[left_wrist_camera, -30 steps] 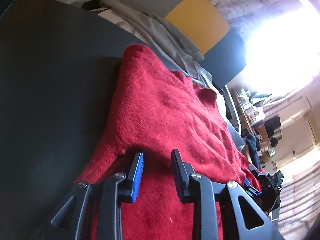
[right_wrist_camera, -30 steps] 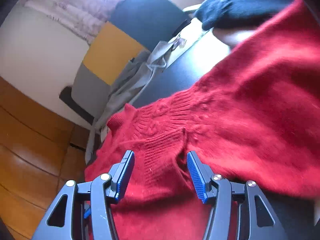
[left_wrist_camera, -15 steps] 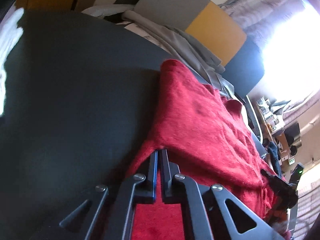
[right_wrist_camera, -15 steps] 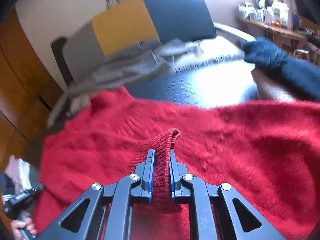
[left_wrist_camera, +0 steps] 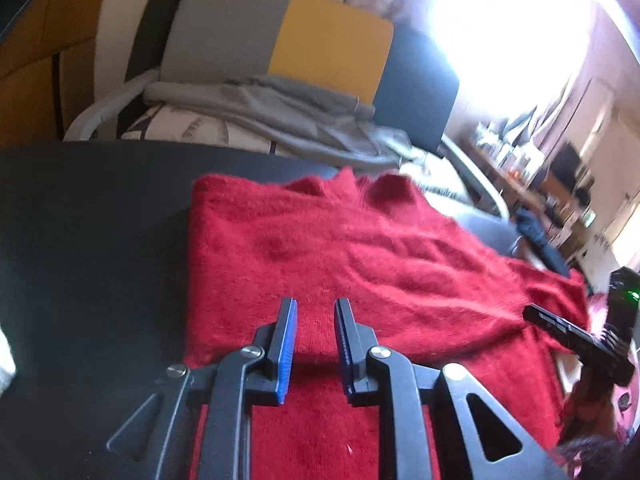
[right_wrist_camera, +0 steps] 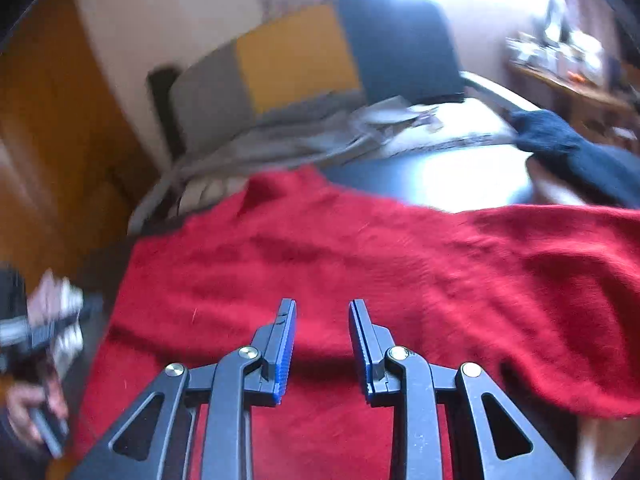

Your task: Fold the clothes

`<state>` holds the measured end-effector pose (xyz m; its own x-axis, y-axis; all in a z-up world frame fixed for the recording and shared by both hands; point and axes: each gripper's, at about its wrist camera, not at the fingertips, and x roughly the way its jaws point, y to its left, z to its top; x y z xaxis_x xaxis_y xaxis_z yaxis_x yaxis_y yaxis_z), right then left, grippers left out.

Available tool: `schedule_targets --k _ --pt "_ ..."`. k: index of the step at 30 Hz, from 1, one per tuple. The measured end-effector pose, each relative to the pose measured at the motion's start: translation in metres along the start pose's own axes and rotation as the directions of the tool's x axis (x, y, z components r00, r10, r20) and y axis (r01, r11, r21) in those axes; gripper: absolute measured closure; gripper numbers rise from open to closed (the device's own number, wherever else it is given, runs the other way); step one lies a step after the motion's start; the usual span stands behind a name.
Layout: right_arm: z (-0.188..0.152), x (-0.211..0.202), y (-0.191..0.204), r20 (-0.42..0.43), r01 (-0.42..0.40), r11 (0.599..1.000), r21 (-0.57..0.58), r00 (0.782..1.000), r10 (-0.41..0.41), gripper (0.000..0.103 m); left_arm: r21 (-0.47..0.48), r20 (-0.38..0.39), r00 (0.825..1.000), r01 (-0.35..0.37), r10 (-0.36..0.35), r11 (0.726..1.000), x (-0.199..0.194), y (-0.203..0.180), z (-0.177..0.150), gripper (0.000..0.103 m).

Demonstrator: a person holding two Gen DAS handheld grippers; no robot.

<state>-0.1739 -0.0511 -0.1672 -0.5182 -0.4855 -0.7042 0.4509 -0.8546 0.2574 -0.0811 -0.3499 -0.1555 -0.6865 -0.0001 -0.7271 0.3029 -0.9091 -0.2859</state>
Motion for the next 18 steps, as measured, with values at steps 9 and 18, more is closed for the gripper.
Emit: schedule_targets --k 9,18 --pt "-0.023 0.037 0.013 -0.067 0.077 0.997 -0.011 0.995 -0.078 0.074 -0.012 -0.070 0.992 -0.108 0.107 0.994 0.021 0.028 -0.023 0.079" --pt "-0.028 0.046 0.025 -0.049 0.056 0.995 -0.080 0.997 -0.060 0.051 -0.139 -0.012 0.998 -0.056 0.055 0.989 -0.009 0.055 -0.025 0.081"
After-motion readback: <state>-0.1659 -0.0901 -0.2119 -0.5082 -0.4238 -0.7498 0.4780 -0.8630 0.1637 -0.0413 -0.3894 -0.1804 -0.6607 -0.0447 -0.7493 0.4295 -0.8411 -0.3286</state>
